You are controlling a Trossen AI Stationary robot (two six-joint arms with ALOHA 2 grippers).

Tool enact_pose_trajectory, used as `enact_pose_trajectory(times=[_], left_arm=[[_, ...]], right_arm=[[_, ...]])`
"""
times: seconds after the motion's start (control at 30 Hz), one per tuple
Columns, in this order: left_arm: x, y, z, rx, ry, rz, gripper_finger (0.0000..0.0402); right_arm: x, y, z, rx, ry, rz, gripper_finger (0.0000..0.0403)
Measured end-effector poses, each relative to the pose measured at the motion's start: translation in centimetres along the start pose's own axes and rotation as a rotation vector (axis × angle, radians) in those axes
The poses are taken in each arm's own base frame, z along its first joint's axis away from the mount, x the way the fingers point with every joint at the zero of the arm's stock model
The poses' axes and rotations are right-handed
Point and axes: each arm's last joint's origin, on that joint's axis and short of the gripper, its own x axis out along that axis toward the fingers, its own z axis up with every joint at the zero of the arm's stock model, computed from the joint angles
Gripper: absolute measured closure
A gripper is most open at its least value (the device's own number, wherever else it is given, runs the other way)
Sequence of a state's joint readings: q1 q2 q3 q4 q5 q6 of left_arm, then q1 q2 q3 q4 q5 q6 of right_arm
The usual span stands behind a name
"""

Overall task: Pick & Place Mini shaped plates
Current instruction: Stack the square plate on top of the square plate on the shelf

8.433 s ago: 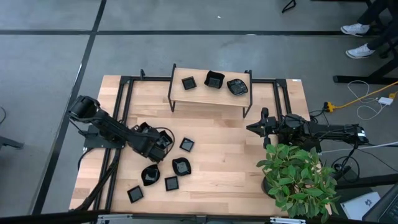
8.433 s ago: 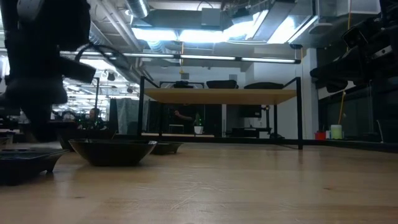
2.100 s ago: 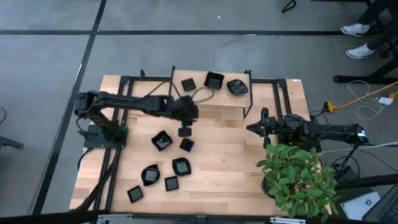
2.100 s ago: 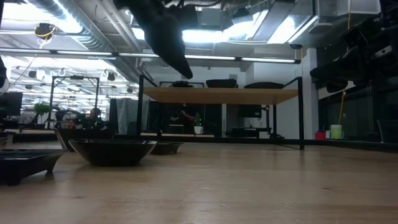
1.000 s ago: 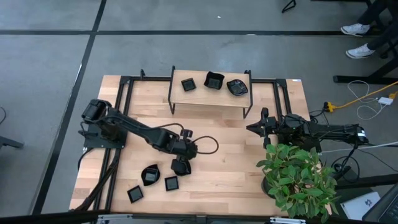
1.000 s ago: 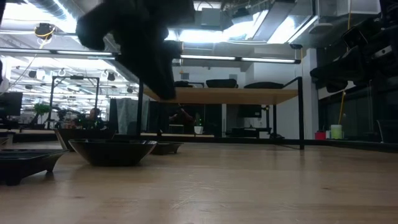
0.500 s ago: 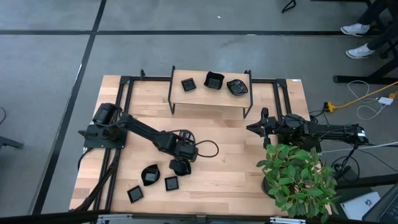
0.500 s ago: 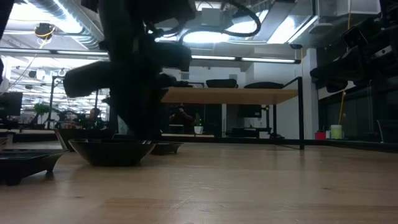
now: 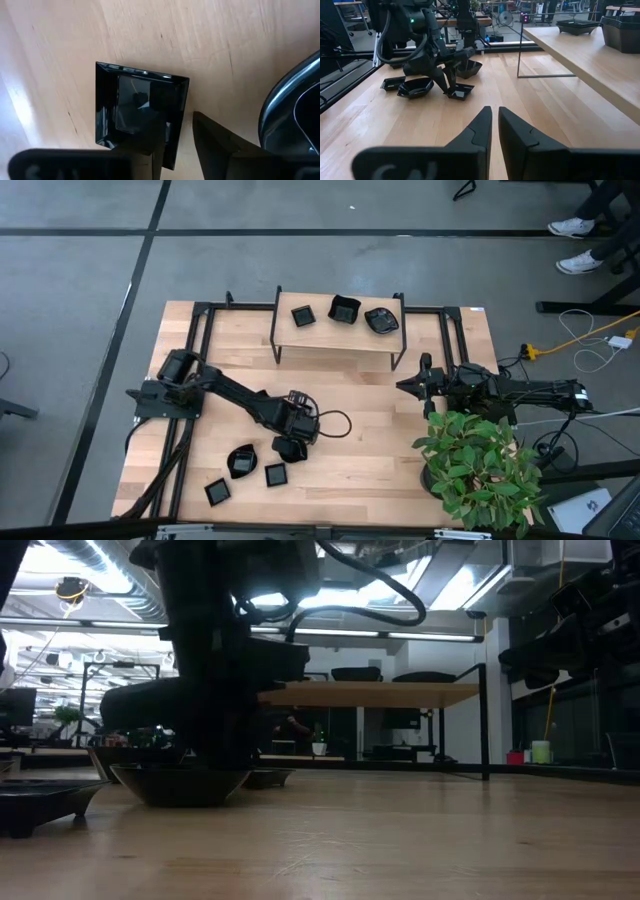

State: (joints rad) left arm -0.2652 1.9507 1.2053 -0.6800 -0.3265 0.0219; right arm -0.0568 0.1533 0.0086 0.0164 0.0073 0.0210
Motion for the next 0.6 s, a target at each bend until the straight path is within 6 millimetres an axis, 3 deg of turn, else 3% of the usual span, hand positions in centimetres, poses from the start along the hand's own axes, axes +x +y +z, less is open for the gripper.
enact_pose_trajectory(times=[0.13, 0.3, 0.5, 0.6], left_arm=[[-0.4, 0.0, 0.0, -0.001, -0.017, 0.016, 0.0328], [-0.5, 0.3, -0.1, -0.007, -0.011, 0.047, 0.0389], [-0.6, 0.6, -0.1, -0.024, -0.010, 0.043, 0.0398], [-1.6, 0.9, -0.2, -0.033, -0.030, 0.038, 0.0398]], right_arm=[[0.0, 0.0, 0.0, 0.000, 0.000, 0.000, 0.0369], [0.0, 0.0, 0.0, 0.000, 0.000, 0.000, 0.0369], [0.0, 0.0, 0.0, 0.000, 0.000, 0.000, 0.0369], [0.0, 0.0, 0.0, 0.000, 0.000, 0.000, 0.0369]])
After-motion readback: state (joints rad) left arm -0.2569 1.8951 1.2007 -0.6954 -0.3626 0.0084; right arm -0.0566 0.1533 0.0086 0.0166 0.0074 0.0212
